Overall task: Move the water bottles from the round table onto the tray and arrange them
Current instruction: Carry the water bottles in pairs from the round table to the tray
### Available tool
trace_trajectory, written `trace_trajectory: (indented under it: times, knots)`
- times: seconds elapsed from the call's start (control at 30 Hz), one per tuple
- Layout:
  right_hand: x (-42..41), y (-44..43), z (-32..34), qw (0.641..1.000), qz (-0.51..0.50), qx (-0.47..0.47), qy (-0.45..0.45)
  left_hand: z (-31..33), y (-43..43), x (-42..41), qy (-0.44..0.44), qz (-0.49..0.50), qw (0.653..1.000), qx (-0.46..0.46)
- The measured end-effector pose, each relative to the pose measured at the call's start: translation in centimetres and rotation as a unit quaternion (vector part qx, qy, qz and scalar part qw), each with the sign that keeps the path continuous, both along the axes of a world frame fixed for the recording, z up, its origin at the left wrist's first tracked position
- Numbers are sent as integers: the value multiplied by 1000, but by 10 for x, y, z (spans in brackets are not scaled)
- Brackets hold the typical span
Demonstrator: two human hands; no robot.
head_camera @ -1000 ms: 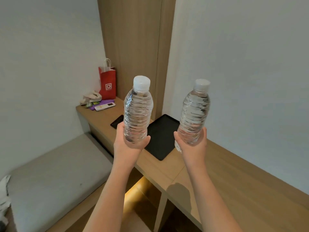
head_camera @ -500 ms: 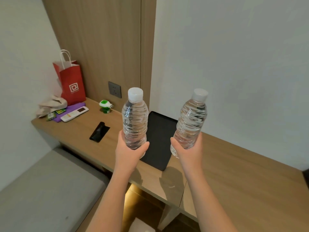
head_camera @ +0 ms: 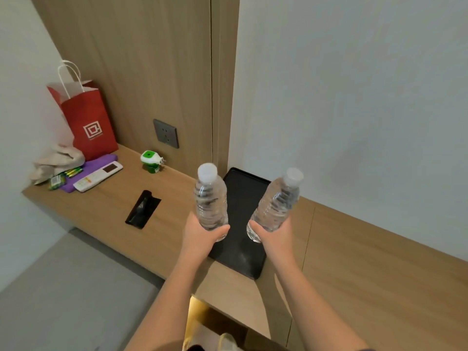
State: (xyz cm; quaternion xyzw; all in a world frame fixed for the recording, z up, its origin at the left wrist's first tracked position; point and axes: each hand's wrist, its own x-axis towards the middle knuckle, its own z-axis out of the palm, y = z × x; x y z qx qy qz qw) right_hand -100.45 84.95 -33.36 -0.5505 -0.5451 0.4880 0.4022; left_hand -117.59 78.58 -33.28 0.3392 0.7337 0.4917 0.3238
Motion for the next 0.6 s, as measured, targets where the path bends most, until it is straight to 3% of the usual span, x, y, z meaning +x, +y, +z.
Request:
trace_trajectory:
  times: [0.6]
  knots:
    - [-56, 33, -76, 990, -70, -72, -102, -94, 70, -54, 4, -132, 987, -89]
